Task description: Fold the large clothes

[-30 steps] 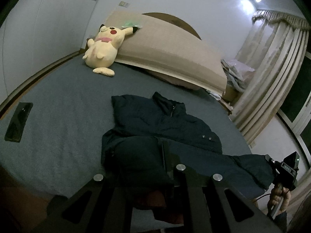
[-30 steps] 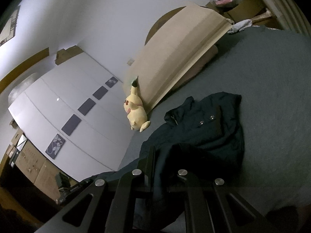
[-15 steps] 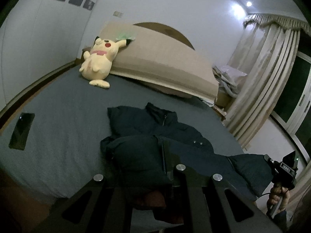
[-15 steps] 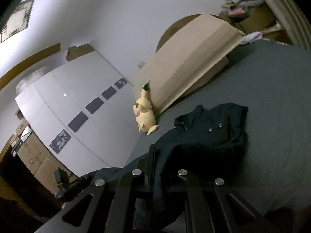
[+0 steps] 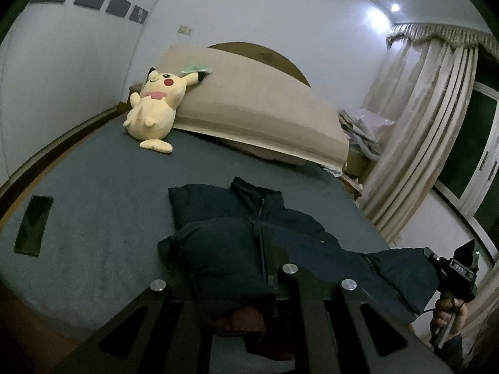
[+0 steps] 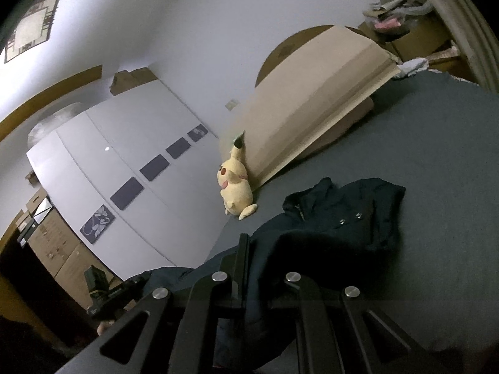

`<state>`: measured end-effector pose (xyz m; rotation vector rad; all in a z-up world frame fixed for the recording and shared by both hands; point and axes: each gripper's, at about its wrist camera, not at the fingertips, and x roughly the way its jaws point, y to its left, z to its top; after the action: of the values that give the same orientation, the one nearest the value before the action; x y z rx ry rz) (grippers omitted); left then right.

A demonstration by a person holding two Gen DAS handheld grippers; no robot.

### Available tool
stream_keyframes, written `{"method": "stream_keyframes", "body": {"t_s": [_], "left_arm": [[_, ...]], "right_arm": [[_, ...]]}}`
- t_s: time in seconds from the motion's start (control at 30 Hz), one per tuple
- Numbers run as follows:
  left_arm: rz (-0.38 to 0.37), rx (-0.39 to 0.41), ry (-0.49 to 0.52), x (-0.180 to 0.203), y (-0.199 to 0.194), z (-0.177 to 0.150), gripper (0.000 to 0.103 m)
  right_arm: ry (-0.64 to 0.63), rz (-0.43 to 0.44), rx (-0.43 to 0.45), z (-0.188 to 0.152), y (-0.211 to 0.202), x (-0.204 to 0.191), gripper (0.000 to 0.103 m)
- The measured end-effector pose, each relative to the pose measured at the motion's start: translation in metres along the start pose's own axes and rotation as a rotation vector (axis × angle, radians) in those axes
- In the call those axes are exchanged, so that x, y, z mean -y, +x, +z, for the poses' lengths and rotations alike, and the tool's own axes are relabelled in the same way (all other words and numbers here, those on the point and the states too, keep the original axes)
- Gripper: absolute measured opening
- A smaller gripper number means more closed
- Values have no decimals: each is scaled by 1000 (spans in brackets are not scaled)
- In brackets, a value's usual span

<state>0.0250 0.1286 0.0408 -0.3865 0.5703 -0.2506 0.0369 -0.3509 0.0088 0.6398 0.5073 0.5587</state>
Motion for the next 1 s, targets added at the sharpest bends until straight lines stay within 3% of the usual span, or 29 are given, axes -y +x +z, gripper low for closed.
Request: {"method": "stream_keyframes", "body": {"t_s": [0.47,1.0], "left_arm": [[32,-64,-17,-11,44,7,7],[87,-99,-2,-18,73,5,7]], "right_arm": [[-2,-48,-66,14,41,24,8],[6,-119,-60,10,66,34,8]]}}
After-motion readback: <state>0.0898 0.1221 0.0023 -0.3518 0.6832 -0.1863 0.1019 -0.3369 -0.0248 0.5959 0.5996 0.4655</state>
